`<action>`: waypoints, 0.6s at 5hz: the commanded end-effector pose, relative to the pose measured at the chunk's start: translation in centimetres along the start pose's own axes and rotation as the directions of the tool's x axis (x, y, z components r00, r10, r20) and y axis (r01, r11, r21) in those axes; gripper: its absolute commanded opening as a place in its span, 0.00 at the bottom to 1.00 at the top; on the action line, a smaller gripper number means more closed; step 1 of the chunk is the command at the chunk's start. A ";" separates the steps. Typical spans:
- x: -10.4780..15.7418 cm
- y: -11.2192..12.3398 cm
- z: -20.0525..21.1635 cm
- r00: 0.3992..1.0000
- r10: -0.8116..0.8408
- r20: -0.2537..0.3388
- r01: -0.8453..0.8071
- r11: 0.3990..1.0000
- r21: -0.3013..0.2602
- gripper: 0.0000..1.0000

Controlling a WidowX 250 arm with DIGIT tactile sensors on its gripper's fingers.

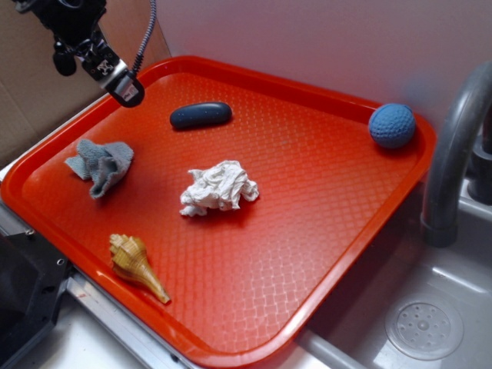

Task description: Grab the plastic pickle.

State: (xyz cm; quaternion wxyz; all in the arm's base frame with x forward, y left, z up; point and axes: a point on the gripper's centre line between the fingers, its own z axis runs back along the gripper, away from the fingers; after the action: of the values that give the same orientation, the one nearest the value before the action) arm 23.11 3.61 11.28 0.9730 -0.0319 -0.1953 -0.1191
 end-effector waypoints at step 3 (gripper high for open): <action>3.2 2.0 -8.9 0.942 -0.325 -0.088 0.331 0.942 0.061 1.00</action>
State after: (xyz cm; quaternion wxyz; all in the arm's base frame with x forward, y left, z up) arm 28.47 4.42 2.86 0.9523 0.0349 -0.1443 -0.2668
